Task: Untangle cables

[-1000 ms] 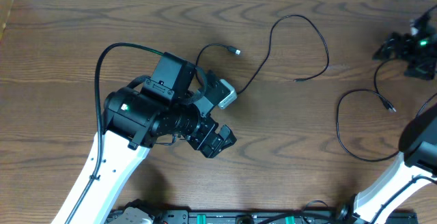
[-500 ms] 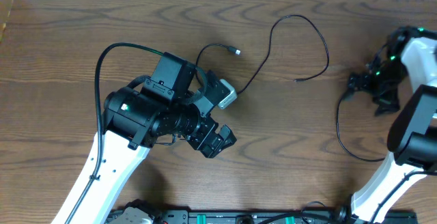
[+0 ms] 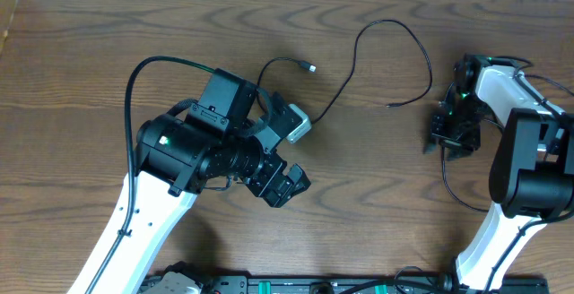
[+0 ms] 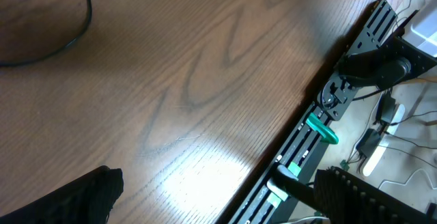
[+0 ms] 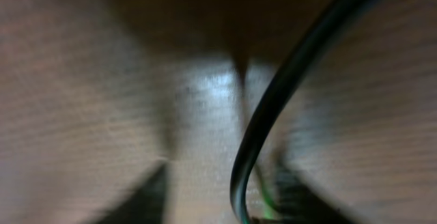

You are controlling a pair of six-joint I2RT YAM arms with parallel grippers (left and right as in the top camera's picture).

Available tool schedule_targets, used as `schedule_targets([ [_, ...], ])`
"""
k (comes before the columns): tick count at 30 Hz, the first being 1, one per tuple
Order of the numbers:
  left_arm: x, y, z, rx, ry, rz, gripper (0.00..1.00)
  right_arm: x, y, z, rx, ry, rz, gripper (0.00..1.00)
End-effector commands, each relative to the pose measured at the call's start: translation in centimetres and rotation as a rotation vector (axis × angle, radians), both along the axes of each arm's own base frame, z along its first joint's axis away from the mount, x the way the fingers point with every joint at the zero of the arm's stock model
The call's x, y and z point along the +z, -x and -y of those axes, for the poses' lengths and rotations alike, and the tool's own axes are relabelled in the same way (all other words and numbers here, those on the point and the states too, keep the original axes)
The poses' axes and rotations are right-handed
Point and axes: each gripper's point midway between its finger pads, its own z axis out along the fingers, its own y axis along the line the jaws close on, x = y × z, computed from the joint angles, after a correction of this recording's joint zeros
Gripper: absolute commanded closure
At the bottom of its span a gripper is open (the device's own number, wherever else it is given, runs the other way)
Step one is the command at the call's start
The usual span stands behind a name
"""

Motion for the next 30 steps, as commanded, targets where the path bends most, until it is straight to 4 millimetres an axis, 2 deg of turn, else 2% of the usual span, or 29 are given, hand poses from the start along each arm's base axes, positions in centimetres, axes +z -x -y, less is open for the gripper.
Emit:
schedule_targets([
  [1,-0.2,0.1,-0.1,0.011,-0.008,-0.012,0.05,-0.7,-0.6,-0.2,-0.020,-0.002,0.028,0.99],
  [4,-0.2,0.1,-0.1,0.011,-0.008,-0.013,0.04,-0.3,-1.4,0.6,-0.037,0.025,0.049,0.99],
  [7,-0.2,0.1,-0.1,0.011,-0.008,-0.013,0.05,1.7,-2.5,1.9,-0.075,0.035,0.082,0.99],
  [12,-0.2,0.1,-0.1,0.011,-0.008,-0.013,0.05,10.3,-6.2,6.4,-0.129,0.094,0.289,0.99],
  [13,-0.2,0.1,-0.1,0.011,-0.008,-0.013,0.05,12.4,-6.8,8.0,-0.150,0.135,0.340,0.99],
  [14,-0.2,0.1,-0.1,0.011,-0.008,-0.012,0.05,13.8,-7.1,9.0,-0.164,0.165,0.372,0.99],
  [16,-0.2,0.1,-0.1,0.011,-0.008,-0.013,0.04,18.4,-8.1,12.7,-0.224,0.259,0.502,0.99],
  [19,-0.3,0.2,-0.1,0.011,-0.010,-0.016,0.05,24.8,-8.5,17.9,-0.333,0.371,0.677,0.99],
  [23,-0.3,0.2,-0.2,0.011,-0.012,-0.020,0.05,30.8,-7.4,24.0,-0.568,0.445,0.847,0.98],
  [24,-0.3,0.3,-0.2,0.011,-0.013,-0.022,0.05,31.5,-7.2,25.1,-0.604,0.448,0.878,0.86],
  [25,-0.3,0.3,-0.2,0.011,-0.014,-0.023,0.04,31.9,-6.9,26.0,-0.629,0.443,0.898,0.67],
  [26,-0.3,0.3,-0.2,0.011,-0.014,-0.025,0.04,32.0,-6.3,27.0,-0.656,0.429,0.910,0.55],
  [27,-0.4,0.4,-0.2,0.011,-0.015,-0.026,0.05,31.8,-6.0,27.4,-0.671,0.419,0.904,0.49],
  [28,-0.4,0.4,-0.3,0.011,-0.015,-0.026,0.05,31.4,-5.5,27.8,-0.693,0.403,0.893,0.38],
  [29,-0.4,0.4,-0.2,0.011,-0.015,-0.026,0.05,30.9,-4.9,28.0,-0.716,0.387,0.874,0.17],
  [30,-0.4,0.4,-0.2,0.011,-0.015,-0.025,0.05,30.4,-4.5,28.1,-0.729,0.376,0.854,0.01],
])
